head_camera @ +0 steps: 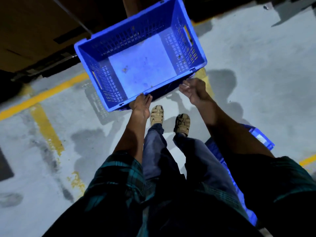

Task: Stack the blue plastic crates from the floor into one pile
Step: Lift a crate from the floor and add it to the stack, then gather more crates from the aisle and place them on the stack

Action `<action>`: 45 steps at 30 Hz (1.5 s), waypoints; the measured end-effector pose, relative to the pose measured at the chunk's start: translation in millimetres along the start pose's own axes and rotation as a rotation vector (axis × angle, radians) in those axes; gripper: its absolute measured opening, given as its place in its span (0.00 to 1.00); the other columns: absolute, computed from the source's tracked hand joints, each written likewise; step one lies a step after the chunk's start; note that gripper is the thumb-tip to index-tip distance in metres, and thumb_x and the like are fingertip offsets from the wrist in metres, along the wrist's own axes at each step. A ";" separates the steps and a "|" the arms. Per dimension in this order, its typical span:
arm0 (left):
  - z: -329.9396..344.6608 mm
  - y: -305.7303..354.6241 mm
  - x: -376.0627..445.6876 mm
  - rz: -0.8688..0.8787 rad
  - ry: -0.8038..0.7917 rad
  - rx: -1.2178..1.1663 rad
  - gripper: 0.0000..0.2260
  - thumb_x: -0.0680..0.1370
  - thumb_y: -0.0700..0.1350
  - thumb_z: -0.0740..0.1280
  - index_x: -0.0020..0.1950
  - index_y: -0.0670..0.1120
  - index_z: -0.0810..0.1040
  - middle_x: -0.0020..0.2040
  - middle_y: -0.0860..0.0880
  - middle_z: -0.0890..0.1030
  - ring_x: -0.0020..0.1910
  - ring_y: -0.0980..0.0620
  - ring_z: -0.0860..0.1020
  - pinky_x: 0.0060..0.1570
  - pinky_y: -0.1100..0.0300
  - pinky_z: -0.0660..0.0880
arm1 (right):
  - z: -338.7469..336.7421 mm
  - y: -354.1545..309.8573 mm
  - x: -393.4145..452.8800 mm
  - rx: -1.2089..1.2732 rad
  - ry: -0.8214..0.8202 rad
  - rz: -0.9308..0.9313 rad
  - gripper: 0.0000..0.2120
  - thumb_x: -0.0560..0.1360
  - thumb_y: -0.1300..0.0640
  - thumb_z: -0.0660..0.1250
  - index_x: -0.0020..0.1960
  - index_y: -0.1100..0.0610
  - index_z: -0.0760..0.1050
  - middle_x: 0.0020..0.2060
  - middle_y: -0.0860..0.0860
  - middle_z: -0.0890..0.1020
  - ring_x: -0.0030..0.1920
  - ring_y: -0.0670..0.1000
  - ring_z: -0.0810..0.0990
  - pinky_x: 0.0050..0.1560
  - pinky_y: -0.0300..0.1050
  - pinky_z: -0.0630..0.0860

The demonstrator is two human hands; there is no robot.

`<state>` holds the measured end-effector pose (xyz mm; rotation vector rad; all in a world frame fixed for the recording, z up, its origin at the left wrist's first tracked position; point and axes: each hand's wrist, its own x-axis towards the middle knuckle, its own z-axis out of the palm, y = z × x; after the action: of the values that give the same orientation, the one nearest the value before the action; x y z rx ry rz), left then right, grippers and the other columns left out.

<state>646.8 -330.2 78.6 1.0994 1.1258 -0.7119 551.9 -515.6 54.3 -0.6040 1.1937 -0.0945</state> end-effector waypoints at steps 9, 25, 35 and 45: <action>53.5 -52.4 -75.8 0.032 -0.370 0.661 0.20 0.80 0.35 0.63 0.71 0.43 0.65 0.52 0.39 0.79 0.46 0.43 0.81 0.47 0.53 0.80 | -65.5 18.8 -121.8 0.048 0.416 -0.101 0.19 0.77 0.65 0.63 0.67 0.59 0.67 0.49 0.58 0.82 0.46 0.59 0.82 0.47 0.51 0.80; 54.5 -228.5 -112.5 0.197 -0.819 1.541 0.15 0.77 0.42 0.66 0.64 0.46 0.74 0.52 0.42 0.83 0.41 0.49 0.81 0.38 0.57 0.76 | -241.8 196.8 -250.4 0.612 0.870 -0.002 0.11 0.79 0.66 0.60 0.61 0.59 0.72 0.40 0.56 0.81 0.34 0.55 0.79 0.31 0.42 0.77; -20.9 -404.1 -104.7 0.327 -1.173 2.211 0.14 0.79 0.51 0.66 0.62 0.47 0.74 0.52 0.43 0.83 0.48 0.44 0.82 0.43 0.55 0.76 | -387.7 314.5 -242.5 0.694 0.999 0.133 0.11 0.79 0.62 0.63 0.60 0.60 0.76 0.48 0.61 0.81 0.35 0.55 0.79 0.37 0.46 0.76; -51.7 -618.0 -14.3 0.895 -1.735 2.709 0.22 0.79 0.48 0.66 0.71 0.41 0.68 0.58 0.39 0.80 0.60 0.41 0.78 0.57 0.52 0.73 | -523.2 409.2 -148.7 0.220 1.176 0.109 0.24 0.74 0.57 0.71 0.67 0.63 0.71 0.63 0.61 0.75 0.64 0.60 0.75 0.62 0.48 0.70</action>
<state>76.7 -489.9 -106.7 -1.3102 2.2476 1.3071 -70.2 -319.9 -140.9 -0.2495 2.3061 -0.5331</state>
